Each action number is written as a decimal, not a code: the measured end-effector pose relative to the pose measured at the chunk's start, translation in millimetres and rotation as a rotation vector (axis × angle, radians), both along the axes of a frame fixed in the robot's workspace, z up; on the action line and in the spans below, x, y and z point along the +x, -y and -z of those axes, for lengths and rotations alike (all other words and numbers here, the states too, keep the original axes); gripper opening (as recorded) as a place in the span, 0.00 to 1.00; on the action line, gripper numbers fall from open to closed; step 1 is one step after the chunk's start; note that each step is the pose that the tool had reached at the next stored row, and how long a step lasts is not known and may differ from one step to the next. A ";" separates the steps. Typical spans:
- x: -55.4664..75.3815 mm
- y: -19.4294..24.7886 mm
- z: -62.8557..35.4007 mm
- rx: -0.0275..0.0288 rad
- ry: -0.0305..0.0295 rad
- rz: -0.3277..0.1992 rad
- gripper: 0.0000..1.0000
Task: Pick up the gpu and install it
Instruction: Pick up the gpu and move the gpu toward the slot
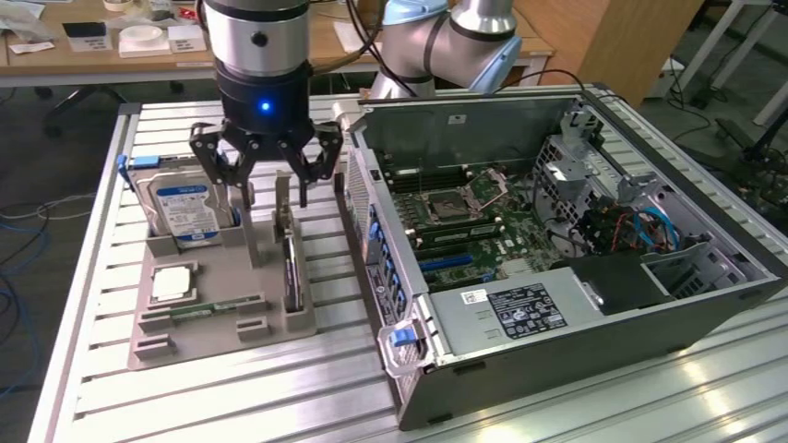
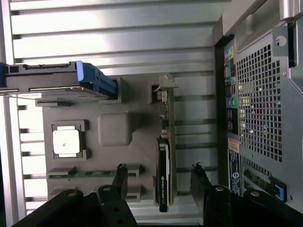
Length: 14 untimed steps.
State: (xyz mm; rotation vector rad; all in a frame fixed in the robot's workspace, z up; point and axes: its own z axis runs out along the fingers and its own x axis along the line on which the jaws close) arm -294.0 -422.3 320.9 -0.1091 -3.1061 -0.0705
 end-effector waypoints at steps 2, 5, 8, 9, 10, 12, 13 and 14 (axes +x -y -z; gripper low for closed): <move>-0.1 0.2 3.5 -0.0001 0.0000 -0.016 0.65; 0.0 0.8 7.9 0.0000 0.0006 -0.028 0.65; 0.0 1.0 11.6 -0.0001 0.0042 -0.029 0.65; 0.0 1.1 13.0 -0.0001 0.0046 -0.029 0.65; 0.0 1.1 14.4 -0.0002 0.0049 -0.032 0.65; 0.0 1.1 17.5 -0.0005 0.0048 -0.041 0.65; 0.0 1.1 19.0 -0.0005 0.0048 -0.045 0.65; 0.0 1.1 20.5 -0.0005 0.0049 -0.046 0.65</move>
